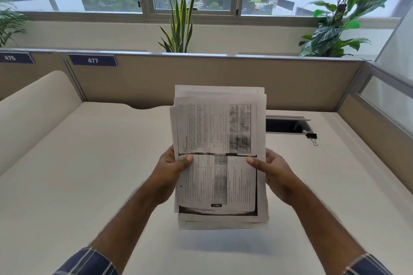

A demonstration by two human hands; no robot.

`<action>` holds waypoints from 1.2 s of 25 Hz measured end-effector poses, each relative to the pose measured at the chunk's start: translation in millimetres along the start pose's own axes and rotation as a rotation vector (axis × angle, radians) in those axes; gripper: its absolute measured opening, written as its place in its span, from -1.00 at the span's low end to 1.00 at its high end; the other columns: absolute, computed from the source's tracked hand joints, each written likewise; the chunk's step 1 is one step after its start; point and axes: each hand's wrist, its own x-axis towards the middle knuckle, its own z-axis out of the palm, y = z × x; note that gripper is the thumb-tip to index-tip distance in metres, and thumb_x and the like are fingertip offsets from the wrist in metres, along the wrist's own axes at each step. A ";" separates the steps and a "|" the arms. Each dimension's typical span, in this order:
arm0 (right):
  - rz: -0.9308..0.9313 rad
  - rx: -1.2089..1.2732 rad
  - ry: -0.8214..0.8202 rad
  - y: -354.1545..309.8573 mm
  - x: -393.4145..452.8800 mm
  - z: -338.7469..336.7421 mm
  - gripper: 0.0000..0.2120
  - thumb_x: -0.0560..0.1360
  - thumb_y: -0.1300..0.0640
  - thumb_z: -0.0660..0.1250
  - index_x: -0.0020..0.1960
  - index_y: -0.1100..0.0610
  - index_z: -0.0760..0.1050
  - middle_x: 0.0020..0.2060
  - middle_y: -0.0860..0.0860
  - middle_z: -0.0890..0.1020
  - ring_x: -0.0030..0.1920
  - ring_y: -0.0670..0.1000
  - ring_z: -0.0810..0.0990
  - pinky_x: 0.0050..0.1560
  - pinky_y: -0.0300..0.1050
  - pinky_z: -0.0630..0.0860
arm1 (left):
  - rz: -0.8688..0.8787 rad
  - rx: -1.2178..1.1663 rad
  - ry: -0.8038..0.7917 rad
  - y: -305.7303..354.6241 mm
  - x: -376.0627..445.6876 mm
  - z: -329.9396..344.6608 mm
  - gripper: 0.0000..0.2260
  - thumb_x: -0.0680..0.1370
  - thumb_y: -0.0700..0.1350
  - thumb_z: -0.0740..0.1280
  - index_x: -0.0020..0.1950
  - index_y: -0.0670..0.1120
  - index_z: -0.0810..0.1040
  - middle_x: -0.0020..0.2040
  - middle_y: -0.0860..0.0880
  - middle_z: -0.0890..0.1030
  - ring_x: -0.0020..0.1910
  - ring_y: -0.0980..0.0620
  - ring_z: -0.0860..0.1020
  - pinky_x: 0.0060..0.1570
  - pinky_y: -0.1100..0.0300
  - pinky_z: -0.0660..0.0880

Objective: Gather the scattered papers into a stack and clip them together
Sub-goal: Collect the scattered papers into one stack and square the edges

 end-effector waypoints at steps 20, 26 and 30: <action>-0.496 0.005 0.264 -41.7 -20.7 18.4 -0.62 0.30 -0.06 0.47 0.08 0.03 0.62 -0.13 0.01 0.72 -0.13 0.06 0.70 -0.21 -0.13 0.62 | 0.470 0.145 0.142 37.9 -19.0 41.0 -0.56 0.37 0.17 0.46 0.17 0.01 0.55 -0.06 0.06 0.68 -0.08 0.08 0.69 -0.27 0.27 0.59; -0.511 0.006 0.567 -54.6 -12.3 42.1 -0.68 0.44 -0.16 0.29 -0.25 0.06 0.63 -0.42 0.01 0.60 -0.39 0.04 0.59 -0.43 -0.17 0.48 | 0.369 0.114 0.394 45.8 -6.1 62.5 -0.71 0.47 0.22 0.29 -0.18 0.01 0.57 -0.36 0.11 0.62 -0.38 0.17 0.62 -0.46 0.35 0.46; -0.476 -0.040 0.627 -49.5 -6.7 45.0 -0.80 0.43 0.03 0.28 -0.31 0.04 0.60 -0.44 -0.08 0.61 -0.39 -0.06 0.63 -0.42 -0.21 0.50 | 0.319 0.120 0.402 41.1 1.0 61.0 -0.76 0.48 0.10 0.26 -0.17 -0.06 0.58 -0.38 0.09 0.63 -0.39 0.16 0.63 -0.46 0.31 0.47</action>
